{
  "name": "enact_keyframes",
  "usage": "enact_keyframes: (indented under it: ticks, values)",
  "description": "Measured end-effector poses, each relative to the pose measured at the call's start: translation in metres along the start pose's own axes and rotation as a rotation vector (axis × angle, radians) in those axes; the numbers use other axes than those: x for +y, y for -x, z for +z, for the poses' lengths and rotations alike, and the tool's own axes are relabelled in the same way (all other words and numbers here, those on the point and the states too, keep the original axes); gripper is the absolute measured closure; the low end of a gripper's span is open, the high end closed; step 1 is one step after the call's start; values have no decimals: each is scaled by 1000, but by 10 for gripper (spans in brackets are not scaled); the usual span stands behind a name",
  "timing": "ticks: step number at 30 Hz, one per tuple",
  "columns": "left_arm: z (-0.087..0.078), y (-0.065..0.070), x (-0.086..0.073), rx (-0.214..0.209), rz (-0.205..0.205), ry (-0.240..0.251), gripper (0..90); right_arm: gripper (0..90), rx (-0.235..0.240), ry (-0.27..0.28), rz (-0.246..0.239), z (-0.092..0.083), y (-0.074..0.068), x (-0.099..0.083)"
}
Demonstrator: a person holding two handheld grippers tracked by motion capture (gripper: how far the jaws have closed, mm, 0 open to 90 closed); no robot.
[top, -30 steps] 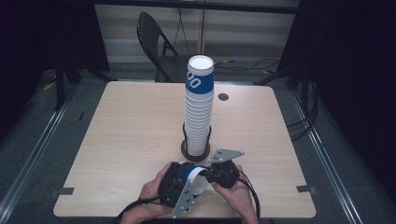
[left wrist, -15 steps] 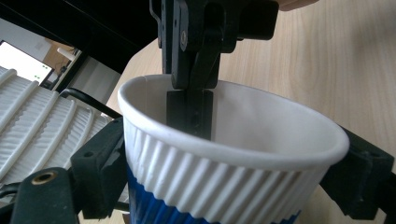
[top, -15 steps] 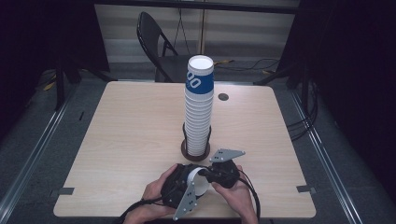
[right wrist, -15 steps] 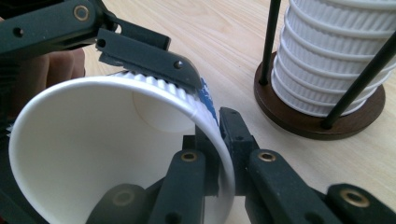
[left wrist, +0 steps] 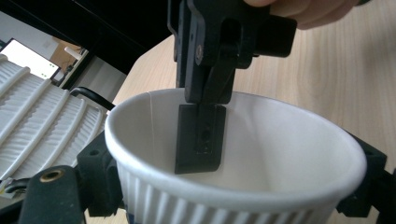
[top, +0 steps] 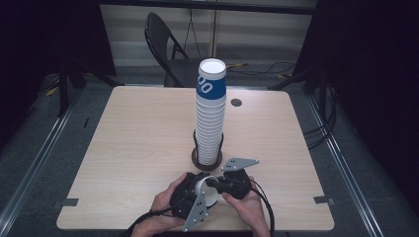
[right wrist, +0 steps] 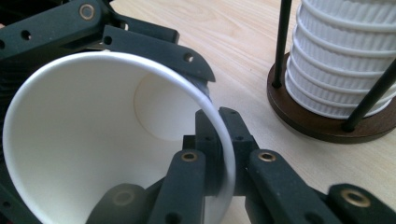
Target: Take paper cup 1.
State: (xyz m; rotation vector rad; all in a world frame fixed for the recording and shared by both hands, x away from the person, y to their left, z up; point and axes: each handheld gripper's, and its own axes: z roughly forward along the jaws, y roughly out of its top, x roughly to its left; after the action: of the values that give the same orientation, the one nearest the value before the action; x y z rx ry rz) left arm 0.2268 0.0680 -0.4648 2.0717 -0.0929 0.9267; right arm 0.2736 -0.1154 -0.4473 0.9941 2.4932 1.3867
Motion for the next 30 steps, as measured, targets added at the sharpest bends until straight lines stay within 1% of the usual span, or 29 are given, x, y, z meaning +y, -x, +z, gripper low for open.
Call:
enact_keyframes:
  ticks: [3, 5, 6, 7, 8, 9, 10, 13, 15, 16, 17, 18, 19, 20, 22, 25, 28, 30]
  values:
    - [-1, -2, 0, -2, -30, 3, 172, 826, 1, 2, -3, 0, -1, -1]
    - [-1, -3, -1, -1, -40, 0, 173, 794, 1, 12, -1, 0, -1, -3]
    - [-1, -4, -1, 2, -44, -3, 173, 794, 1, 12, -1, 0, -1, -3]
    - [-1, -5, -2, 2, -68, 1, 173, 775, -5, 29, 6, -2, -1, -3]
    - [-1, -5, -2, 2, -68, 1, 173, 775, -5, 29, 6, -2, -1, -3]
    - [-2, -7, -4, 14, -89, 3, 173, 755, -6, 50, 13, -4, 0, -3]
    - [-2, -7, -4, 14, -89, 3, 173, 755, -6, 50, 13, -4, 0, -3]
    - [-3, -12, -8, 9, -135, 11, 173, 725, -14, 80, 18, -8, 0, -5]
    - [-3, -15, -11, -4, -160, 17, 174, 713, -16, 102, 19, -10, 1, -6]
    - [-3, -15, -12, 2, -179, 21, 174, 715, -10, 113, 18, -11, 1, -7]
    - [-3, -16, -13, 0, -189, 20, 175, 701, -19, 130, 25, -12, 1, -7]
    - [-3, -17, -14, -5, -213, 27, 175, 701, -19, 130, 25, -12, 1, -7]
    - [-4, -18, -15, -7, -242, 36, 176, 691, -16, 144, 23, -12, 1, -7]
    - [-4, -18, -15, -7, -242, 36, 176, 691, -16, 144, 23, -12, 1, -7]
    - [-4, -20, -17, -3, -262, 41, 176, 683, -19, 161, 26, -13, 1, -7]
    - [-4, -25, -19, 2, -305, 45, 176, 662, -31, 193, 21, -14, 1, -7]
    - [-5, -28, -21, 8, -337, 52, 176, 648, -38, 229, 24, -18, 2, -8]
    - [-5, -31, -23, 4, -370, 54, 176, 619, -55, 252, 26, -20, 2, -8]
